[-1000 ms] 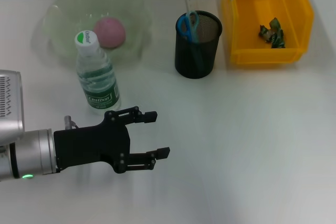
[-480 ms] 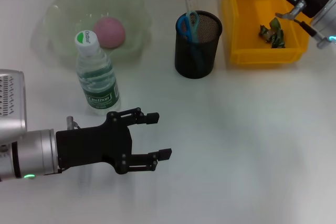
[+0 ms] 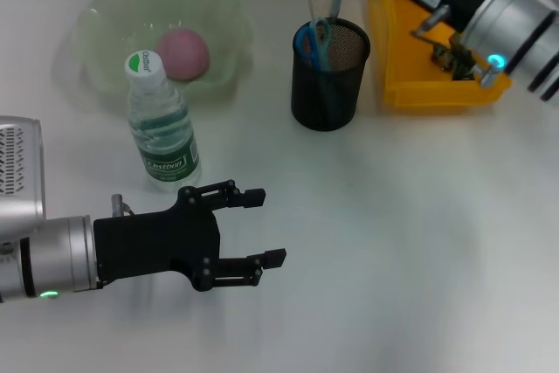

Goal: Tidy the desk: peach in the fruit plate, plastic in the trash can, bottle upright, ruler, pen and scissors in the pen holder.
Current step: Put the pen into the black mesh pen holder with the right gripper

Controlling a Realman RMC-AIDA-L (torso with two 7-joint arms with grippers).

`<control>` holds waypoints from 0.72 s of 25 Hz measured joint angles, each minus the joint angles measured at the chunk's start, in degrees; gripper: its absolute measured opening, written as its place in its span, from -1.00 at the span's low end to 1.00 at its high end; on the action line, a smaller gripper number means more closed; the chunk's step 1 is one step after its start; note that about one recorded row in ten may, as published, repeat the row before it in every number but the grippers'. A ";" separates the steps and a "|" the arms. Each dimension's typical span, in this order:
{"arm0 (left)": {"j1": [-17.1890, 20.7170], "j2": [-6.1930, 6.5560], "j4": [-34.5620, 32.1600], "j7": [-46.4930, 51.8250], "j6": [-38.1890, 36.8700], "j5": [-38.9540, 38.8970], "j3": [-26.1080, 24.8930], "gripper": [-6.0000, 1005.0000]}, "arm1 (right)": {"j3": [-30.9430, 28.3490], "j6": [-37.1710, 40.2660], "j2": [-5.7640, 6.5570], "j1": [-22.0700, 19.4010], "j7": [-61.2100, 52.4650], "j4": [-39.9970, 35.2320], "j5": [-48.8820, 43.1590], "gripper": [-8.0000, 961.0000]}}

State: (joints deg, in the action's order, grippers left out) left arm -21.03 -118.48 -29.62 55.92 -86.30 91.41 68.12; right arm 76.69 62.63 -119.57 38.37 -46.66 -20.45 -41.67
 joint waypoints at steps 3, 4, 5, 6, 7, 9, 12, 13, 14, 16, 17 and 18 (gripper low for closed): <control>0.05 0.00 0.00 -0.06 0.00 -0.01 -0.01 0.60 | 1.37 -2.53 -0.09 1.28 -0.71 1.91 0.09 -0.60; 0.10 0.00 0.00 -0.06 0.00 -0.01 -0.01 0.60 | 1.57 -3.49 -0.12 2.03 -1.60 3.36 0.05 -0.59; 0.16 0.00 0.00 -0.07 0.00 -0.01 -0.01 0.60 | 1.57 -3.49 -0.12 2.03 -1.60 3.36 0.05 -0.59; 0.23 0.00 0.00 -0.09 0.00 0.00 -0.01 0.60 | 1.58 -3.64 -0.13 2.30 -1.88 4.01 0.02 -0.58; 0.31 -0.02 0.00 -0.12 0.00 0.00 -0.01 0.60 | 1.59 -3.71 -0.14 2.41 -2.02 4.82 0.02 -0.58; 0.38 -0.05 0.00 -0.15 0.04 -0.01 0.02 0.60 | 1.60 -3.72 -0.18 2.22 -1.98 5.05 0.02 -0.57; 0.45 -0.07 0.00 -0.16 0.06 -0.01 0.08 0.60 | 2.08 -3.58 -0.23 1.94 -1.92 5.69 0.04 -0.55; 0.45 -0.07 0.00 -0.16 0.06 -0.01 0.08 0.60 | 2.08 -3.58 -0.23 1.94 -1.92 5.69 0.04 -0.55; 0.46 -0.08 0.00 -0.17 0.04 -0.01 0.12 0.60 | 2.64 -3.42 -0.25 1.75 -1.92 5.81 0.05 -0.54; 0.46 -0.09 0.00 -0.18 -0.08 -0.01 0.14 0.60 | 3.92 -3.15 -0.28 1.30 -1.93 5.75 0.11 -0.53; 0.46 -0.09 0.00 -0.18 -0.13 -0.01 0.14 0.60 | 4.94 -3.02 -0.30 0.53 -1.93 5.34 0.30 -0.53; 0.46 -0.09 0.00 -0.19 -0.19 -0.01 0.15 0.60 | 4.94 -3.02 -0.30 0.53 -1.93 5.34 0.30 -0.52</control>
State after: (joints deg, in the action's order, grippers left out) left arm -20.56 -118.57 -29.62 55.73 -86.49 91.40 68.28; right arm 81.63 59.60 -119.86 38.90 -48.59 -15.10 -41.37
